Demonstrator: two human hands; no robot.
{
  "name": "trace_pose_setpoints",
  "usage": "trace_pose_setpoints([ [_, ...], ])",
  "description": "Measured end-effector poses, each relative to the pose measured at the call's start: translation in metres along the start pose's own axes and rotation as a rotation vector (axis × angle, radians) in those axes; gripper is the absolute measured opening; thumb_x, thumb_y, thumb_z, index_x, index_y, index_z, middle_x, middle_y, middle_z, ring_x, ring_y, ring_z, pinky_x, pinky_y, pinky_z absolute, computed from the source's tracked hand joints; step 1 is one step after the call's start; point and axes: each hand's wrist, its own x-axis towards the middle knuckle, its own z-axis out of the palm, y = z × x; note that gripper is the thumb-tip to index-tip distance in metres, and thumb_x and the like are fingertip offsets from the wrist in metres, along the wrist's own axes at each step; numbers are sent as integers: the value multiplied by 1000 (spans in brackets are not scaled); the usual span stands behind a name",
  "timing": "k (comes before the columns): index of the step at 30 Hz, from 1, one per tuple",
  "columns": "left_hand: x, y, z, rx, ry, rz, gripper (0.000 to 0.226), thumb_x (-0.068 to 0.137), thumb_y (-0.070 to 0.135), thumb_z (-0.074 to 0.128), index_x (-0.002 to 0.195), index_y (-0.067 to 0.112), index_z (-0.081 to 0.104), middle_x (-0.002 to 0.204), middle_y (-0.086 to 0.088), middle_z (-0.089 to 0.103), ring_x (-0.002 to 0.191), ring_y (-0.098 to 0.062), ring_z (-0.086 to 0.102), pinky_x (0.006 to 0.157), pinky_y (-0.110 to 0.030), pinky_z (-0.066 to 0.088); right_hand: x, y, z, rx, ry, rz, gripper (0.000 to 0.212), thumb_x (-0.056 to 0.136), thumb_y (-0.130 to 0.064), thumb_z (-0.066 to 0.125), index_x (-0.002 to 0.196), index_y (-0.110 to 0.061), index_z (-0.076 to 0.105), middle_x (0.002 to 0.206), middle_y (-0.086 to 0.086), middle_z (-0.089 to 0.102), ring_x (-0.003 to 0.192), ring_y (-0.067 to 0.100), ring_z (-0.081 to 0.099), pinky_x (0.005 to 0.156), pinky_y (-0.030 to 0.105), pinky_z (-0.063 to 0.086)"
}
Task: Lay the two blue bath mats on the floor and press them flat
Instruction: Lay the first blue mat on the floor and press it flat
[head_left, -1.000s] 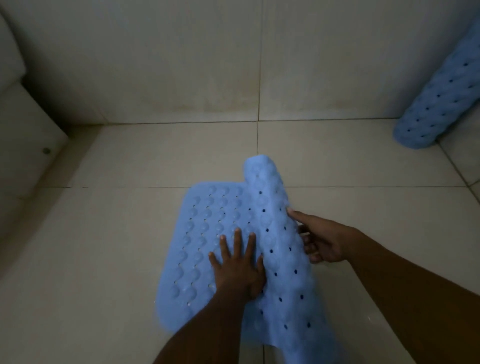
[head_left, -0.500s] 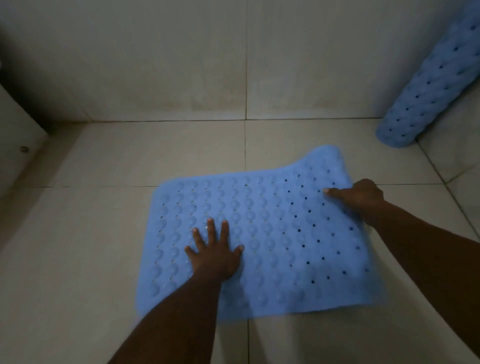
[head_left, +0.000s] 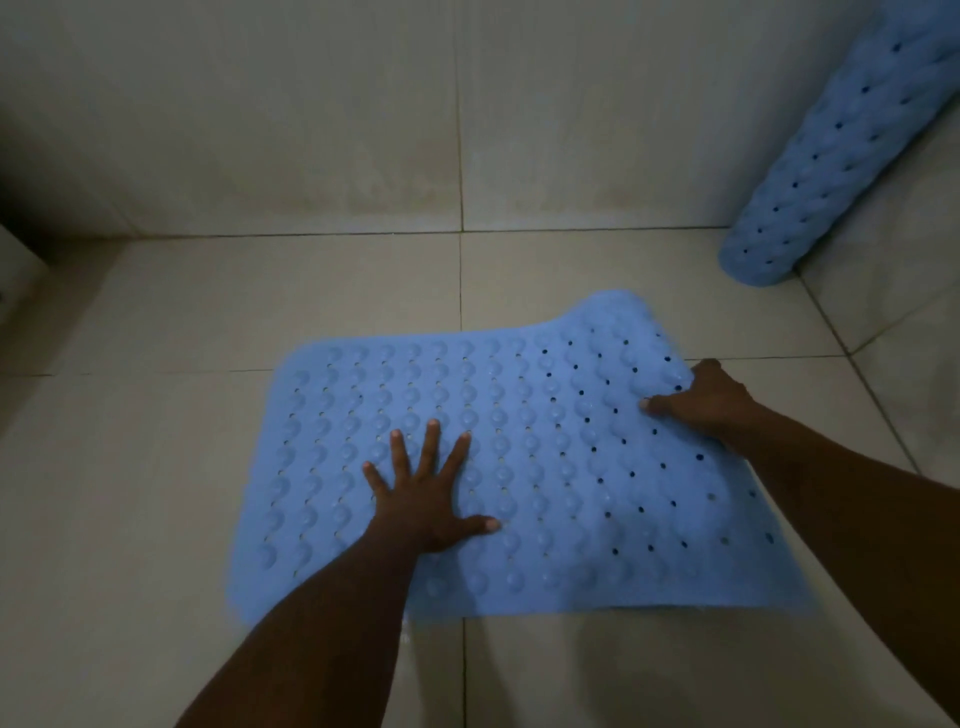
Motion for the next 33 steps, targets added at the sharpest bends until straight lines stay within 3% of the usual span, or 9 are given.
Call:
trace_pose_setpoints([
  [2,6,-7,-9,15,-9,13,125,61,99,48,151,52,-25,159,8,-43,146,-41,-36,114,-77,-6,0,6,-1,-28,62,42,111,52,-63,89,136,-8,43,130,15,58,115,38,60,93,49,55],
  [5,4,-7,-10,19,-3,-7,124,63,96,50,153,51,-23,160,9,-40,148,-39,-33,115,-75,-4,-1,15,3,39,10,110,107,45,-68,89,126,-8,57,120,15,65,106,37,65,91,48,57],
  [8,-4,-1,-5,-13,12,-35,118,70,93,48,153,49,-23,160,9,-40,148,-39,-33,115,-74,-6,12,26,14,-13,5,137,127,18,-88,76,120,-15,60,117,11,66,105,36,65,95,50,54],
  [13,-11,4,0,-58,0,-76,111,76,90,45,154,47,-23,160,8,-40,149,-37,-33,114,-75,-3,31,39,24,160,-93,102,118,31,-74,85,126,-14,51,115,10,65,96,34,68,86,51,59],
  [18,-14,5,3,-54,-16,-81,110,79,89,43,154,46,-24,159,8,-42,148,-37,-34,115,-75,-2,3,13,18,218,-45,97,89,64,-44,88,126,-22,29,124,13,52,108,36,61,93,55,55],
  [20,-14,6,3,-53,-20,-84,110,79,89,43,154,45,-25,159,7,-43,148,-37,-34,116,-75,-2,1,13,14,170,65,86,91,62,-46,89,123,-25,25,129,15,48,115,38,55,98,55,50],
  [24,-14,5,3,-62,-20,-78,110,79,88,43,154,45,-25,159,7,-43,148,-38,-34,116,-74,-3,-8,11,2,-235,406,79,103,62,-61,81,139,-27,23,146,23,31,135,45,32,111,60,26],
  [26,-14,6,4,-63,-10,-74,110,79,89,43,154,45,-24,159,6,-43,148,-38,-34,115,-75,-4,-9,10,2,-292,446,22,99,69,-62,77,145,-27,24,155,21,23,144,43,19,114,61,18],
  [33,-19,4,14,-23,33,-50,103,82,89,30,154,42,-26,159,4,-42,148,-36,-35,117,-71,-7,-27,19,84,-338,43,-87,87,80,-70,59,152,-35,25,166,6,12,153,34,9,117,62,18],
])
